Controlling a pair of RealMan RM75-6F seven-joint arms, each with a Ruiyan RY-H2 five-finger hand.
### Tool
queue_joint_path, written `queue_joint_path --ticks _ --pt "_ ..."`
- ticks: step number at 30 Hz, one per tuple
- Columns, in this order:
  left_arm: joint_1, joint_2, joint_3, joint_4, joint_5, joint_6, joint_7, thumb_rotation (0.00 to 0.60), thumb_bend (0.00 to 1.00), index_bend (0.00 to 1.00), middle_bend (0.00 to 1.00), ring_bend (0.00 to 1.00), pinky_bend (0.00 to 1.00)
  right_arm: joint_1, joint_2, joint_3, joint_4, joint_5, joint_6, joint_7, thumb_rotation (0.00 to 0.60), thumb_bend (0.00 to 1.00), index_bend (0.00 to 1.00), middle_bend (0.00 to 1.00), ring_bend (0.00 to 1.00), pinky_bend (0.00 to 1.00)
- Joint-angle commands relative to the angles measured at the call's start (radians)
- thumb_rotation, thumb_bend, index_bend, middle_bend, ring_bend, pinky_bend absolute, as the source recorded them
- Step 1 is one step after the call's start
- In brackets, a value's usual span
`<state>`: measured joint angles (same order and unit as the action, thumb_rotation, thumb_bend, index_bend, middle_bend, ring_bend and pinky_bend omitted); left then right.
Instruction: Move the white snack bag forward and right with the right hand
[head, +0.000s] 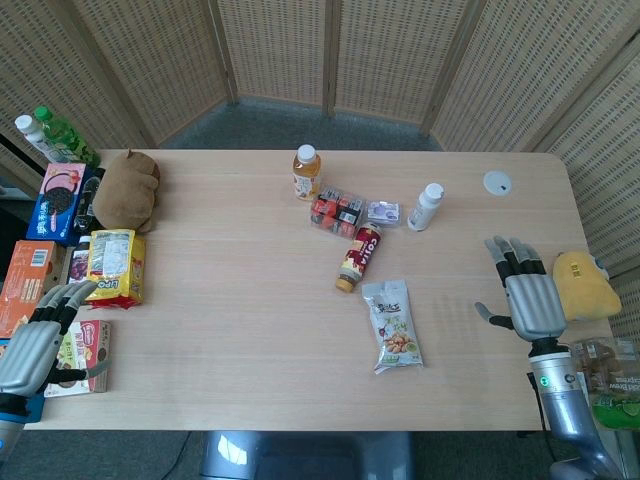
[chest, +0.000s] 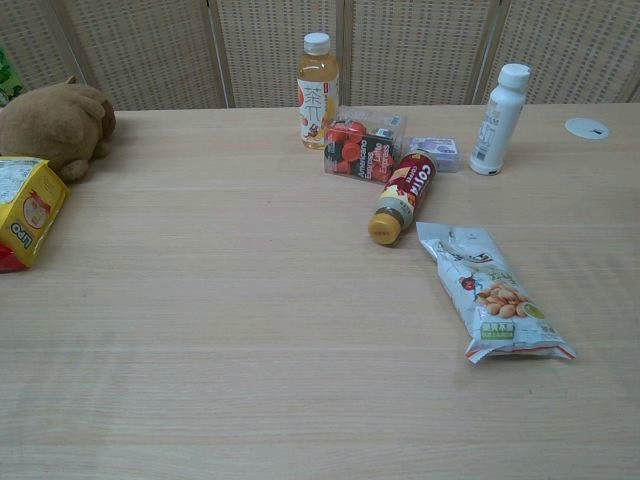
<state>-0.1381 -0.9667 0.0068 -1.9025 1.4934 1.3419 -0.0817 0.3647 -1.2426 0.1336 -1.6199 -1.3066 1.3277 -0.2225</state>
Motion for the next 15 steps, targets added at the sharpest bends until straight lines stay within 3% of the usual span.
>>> queue_joint_path --ticks 1,15 --pt "-0.003 -0.004 0.000 0.003 -0.001 -0.004 -0.001 0.576 0.09 0.00 0.00 0.00 0.00 -0.001 0.002 0.003 -0.008 0.000 -0.002 -0.005 0.540 0.23 0.00 0.08 0.00 0.00" --pt "-0.013 0.009 -0.006 0.021 0.022 0.003 -0.035 0.577 0.09 0.00 0.00 0.00 0.00 0.010 0.030 -0.006 -0.106 0.016 -0.072 -0.035 0.544 0.22 0.00 0.07 0.00 0.00"
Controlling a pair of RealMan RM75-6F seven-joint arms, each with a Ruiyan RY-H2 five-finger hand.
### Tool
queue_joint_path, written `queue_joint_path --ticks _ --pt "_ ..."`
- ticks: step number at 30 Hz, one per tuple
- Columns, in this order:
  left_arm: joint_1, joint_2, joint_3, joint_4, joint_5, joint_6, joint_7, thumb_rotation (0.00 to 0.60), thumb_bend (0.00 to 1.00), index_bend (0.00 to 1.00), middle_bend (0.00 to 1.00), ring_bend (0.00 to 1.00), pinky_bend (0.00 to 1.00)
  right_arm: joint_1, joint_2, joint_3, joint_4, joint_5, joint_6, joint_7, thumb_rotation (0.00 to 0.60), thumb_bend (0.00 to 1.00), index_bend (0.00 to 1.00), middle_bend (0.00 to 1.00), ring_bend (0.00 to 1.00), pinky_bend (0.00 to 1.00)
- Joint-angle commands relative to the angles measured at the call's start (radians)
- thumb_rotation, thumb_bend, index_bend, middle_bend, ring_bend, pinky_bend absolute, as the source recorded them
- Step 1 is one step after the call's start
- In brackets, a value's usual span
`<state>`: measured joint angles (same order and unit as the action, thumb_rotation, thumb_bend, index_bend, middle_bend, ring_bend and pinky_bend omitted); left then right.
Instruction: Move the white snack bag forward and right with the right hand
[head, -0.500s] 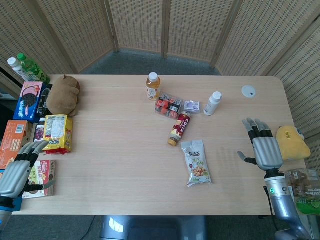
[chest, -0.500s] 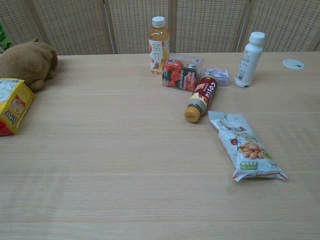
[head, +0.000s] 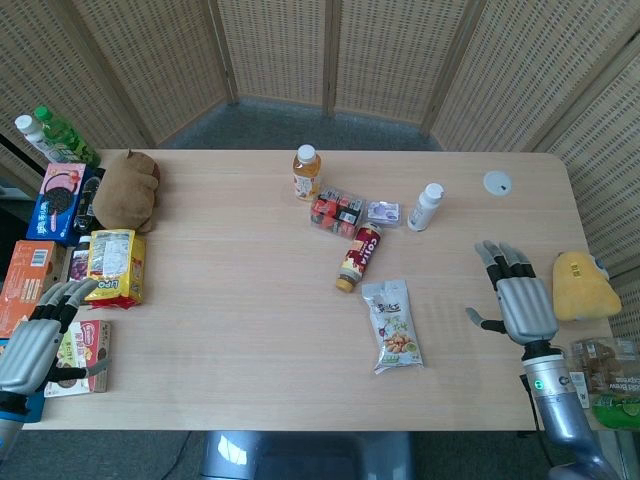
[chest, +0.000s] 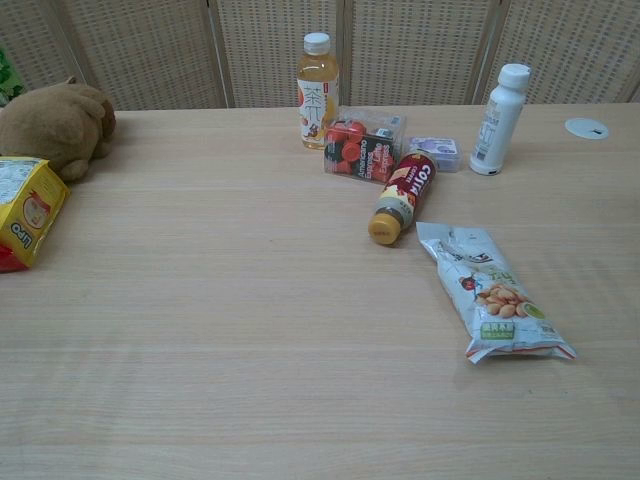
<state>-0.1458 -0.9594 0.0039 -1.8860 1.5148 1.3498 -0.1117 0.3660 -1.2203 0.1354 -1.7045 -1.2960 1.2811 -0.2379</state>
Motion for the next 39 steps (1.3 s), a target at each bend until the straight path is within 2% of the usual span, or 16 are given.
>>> queue_joint_path --ticks 1,6,9,16,22,31,39 --pt "-0.010 0.002 -0.006 0.008 -0.001 -0.010 -0.009 0.577 0.09 0.00 0.00 0.00 0.00 0.015 0.009 -0.013 -0.033 0.008 -0.042 -0.036 0.543 0.20 0.00 0.06 0.00 0.00" --pt "-0.033 0.000 -0.013 0.021 -0.004 -0.038 -0.018 0.577 0.08 0.00 0.00 0.00 0.00 0.035 -0.011 -0.023 -0.069 0.018 -0.069 -0.113 0.539 0.05 0.00 0.00 0.00 0.00" --pt "-0.042 -0.001 -0.017 0.027 -0.005 -0.047 -0.022 0.577 0.08 0.00 0.00 0.00 0.00 0.038 -0.039 -0.030 -0.085 0.024 -0.064 -0.168 0.534 0.01 0.00 0.00 0.00 0.00" --pt "-0.058 -0.005 -0.022 0.047 -0.005 -0.061 -0.041 0.576 0.08 0.00 0.00 0.00 0.00 0.044 -0.114 -0.042 -0.103 0.047 -0.044 -0.293 0.517 0.00 0.00 0.00 0.00 0.00" --pt "-0.058 -0.004 -0.020 0.056 -0.007 -0.059 -0.050 0.576 0.08 0.00 0.00 0.00 0.00 0.062 -0.161 -0.042 -0.102 0.088 -0.063 -0.349 0.511 0.00 0.00 0.00 0.00 0.00" --pt "-0.065 -0.002 -0.019 0.059 -0.012 -0.066 -0.051 0.577 0.08 0.00 0.00 0.00 0.00 0.093 -0.234 -0.059 -0.050 0.112 -0.123 -0.356 0.512 0.00 0.00 0.00 0.00 0.00" --pt "-0.070 0.001 -0.019 0.051 -0.016 -0.069 -0.042 0.572 0.07 0.00 0.00 0.00 0.00 0.124 -0.259 -0.064 -0.006 0.093 -0.178 -0.314 0.509 0.00 0.00 0.00 0.00 0.00"
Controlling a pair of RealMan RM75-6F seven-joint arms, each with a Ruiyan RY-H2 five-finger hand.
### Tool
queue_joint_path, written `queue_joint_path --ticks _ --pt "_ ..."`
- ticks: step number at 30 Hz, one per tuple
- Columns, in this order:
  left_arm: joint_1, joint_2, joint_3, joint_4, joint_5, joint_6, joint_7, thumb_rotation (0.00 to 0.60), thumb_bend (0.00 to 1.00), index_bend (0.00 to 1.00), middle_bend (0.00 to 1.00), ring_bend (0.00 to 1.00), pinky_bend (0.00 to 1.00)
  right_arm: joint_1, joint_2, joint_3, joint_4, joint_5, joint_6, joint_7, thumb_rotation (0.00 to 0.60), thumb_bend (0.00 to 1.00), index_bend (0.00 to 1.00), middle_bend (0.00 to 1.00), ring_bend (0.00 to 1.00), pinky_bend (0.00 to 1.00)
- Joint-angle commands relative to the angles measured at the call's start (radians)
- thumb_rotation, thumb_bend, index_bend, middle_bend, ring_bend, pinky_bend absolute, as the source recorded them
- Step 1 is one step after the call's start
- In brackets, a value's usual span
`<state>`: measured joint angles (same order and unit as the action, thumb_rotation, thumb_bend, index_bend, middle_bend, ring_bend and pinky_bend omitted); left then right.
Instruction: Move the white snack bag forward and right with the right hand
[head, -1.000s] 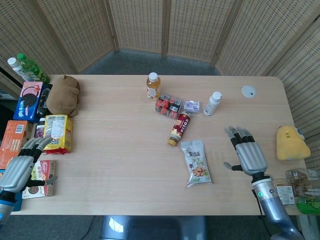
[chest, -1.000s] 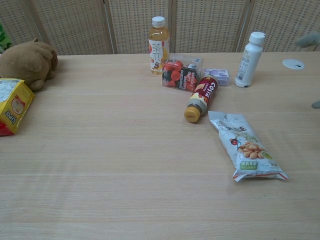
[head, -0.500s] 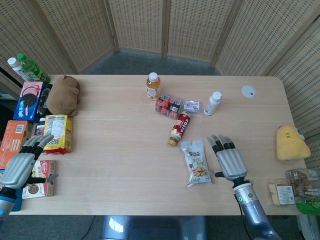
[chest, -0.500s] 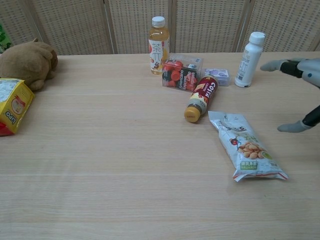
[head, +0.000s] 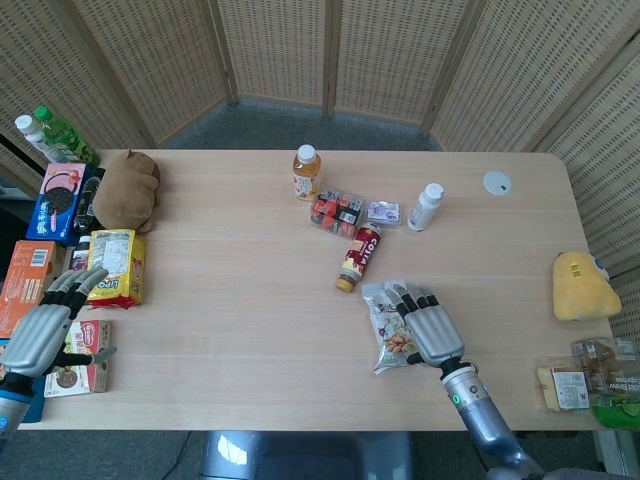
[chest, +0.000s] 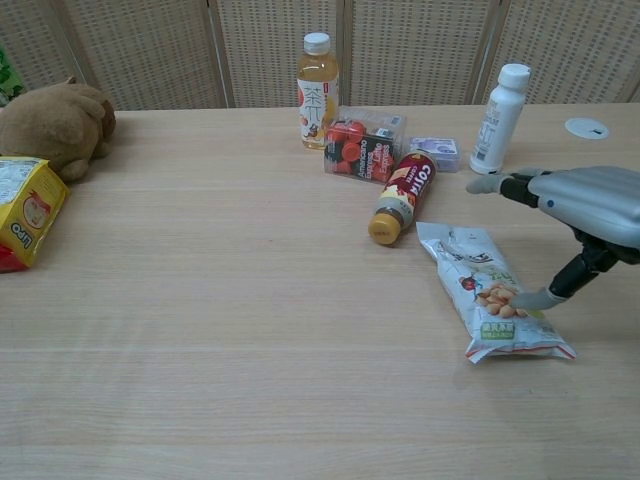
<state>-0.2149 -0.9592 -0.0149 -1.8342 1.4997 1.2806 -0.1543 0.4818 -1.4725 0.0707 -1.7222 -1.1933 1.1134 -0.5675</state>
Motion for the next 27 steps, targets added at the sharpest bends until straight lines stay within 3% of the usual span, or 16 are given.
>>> queue_joint_path --ticks 1,15,27 --pt "-0.001 0.001 0.000 -0.001 -0.001 -0.001 0.003 0.573 0.07 0.00 0.00 0.00 0.00 0.012 -0.012 0.001 0.020 -0.016 -0.015 0.026 0.510 0.00 0.00 0.00 0.00 0.00" --pt "-0.009 0.004 -0.003 -0.002 -0.011 -0.007 0.005 0.576 0.07 0.00 0.00 0.00 0.00 0.035 -0.073 -0.026 0.102 -0.050 -0.059 0.069 0.511 0.00 0.00 0.00 0.00 0.00" --pt "0.002 0.017 0.001 -0.019 -0.008 0.014 0.019 0.574 0.07 0.00 0.00 0.00 0.00 0.074 -0.165 0.000 0.304 -0.063 -0.117 0.176 0.510 0.00 0.00 0.00 0.00 0.00"
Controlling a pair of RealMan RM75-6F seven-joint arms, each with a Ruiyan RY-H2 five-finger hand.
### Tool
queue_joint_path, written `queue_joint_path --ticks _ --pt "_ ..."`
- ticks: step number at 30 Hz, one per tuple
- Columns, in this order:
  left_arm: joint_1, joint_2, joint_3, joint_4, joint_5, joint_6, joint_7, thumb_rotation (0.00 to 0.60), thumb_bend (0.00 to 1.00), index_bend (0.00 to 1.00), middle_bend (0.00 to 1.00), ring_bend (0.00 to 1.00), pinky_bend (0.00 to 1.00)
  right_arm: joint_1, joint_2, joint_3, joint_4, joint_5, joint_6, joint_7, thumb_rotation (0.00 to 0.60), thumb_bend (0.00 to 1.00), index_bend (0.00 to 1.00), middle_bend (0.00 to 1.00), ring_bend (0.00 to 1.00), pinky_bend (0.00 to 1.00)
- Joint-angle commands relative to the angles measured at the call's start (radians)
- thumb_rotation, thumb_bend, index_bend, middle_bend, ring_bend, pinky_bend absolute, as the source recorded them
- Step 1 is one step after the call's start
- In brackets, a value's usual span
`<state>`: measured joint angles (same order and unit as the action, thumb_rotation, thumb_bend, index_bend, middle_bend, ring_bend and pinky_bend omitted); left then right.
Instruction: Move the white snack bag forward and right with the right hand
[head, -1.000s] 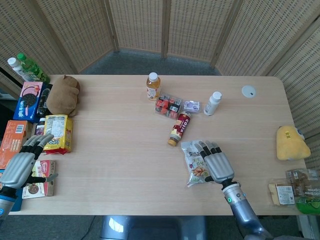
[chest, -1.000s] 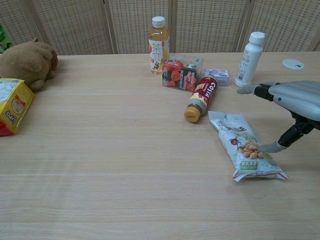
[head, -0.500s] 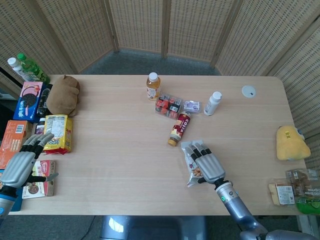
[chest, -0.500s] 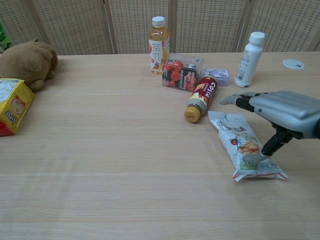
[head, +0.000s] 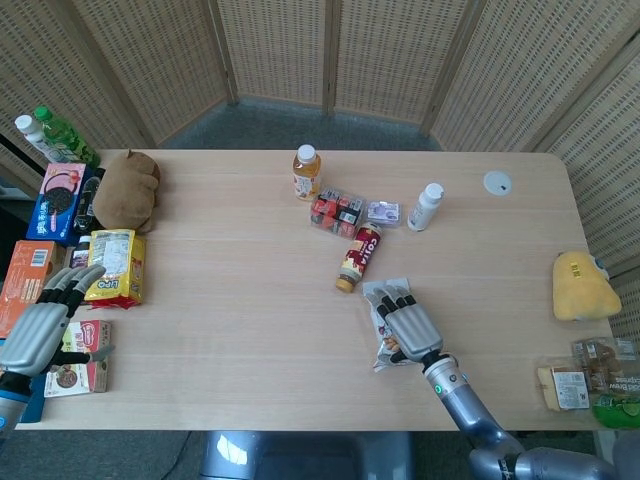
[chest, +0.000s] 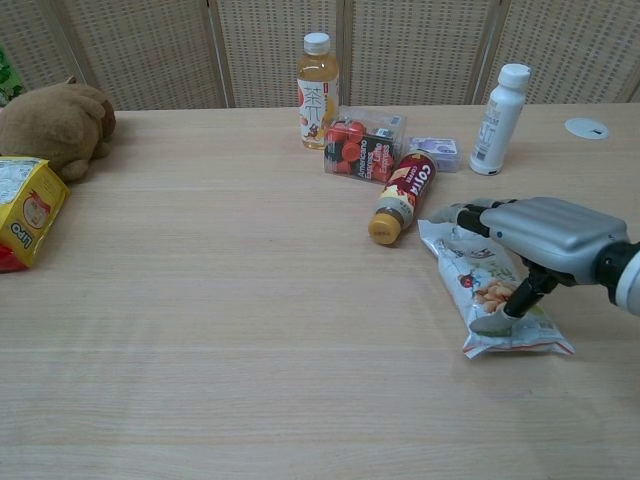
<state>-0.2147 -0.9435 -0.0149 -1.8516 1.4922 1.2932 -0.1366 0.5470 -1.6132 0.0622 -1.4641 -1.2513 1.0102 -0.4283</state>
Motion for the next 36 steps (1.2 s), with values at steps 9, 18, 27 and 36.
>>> queue_joint_path --ticks 9,18,27,36 --pt "0.006 0.012 0.002 -0.011 0.004 0.011 0.002 0.576 0.07 0.00 0.00 0.00 0.00 0.039 -0.056 0.037 0.212 -0.020 -0.056 0.146 0.513 0.00 0.00 0.00 0.00 0.00" --pt "0.013 0.015 0.005 -0.018 0.001 0.019 0.009 0.575 0.07 0.00 0.00 0.00 0.00 0.085 -0.012 0.077 0.300 -0.021 -0.101 0.191 0.515 0.00 0.00 0.00 0.00 0.00" --pt "0.013 0.008 0.004 -0.011 0.010 0.023 0.001 0.572 0.07 0.00 0.00 0.00 0.00 0.073 0.076 0.106 0.142 0.054 -0.078 0.112 0.514 0.00 0.00 0.00 0.00 0.00" --pt "0.014 0.010 0.007 -0.003 0.025 0.028 -0.010 0.576 0.07 0.00 0.00 0.00 0.00 0.099 0.026 0.133 0.101 0.166 -0.072 0.013 0.516 0.00 0.00 0.00 0.00 0.00"
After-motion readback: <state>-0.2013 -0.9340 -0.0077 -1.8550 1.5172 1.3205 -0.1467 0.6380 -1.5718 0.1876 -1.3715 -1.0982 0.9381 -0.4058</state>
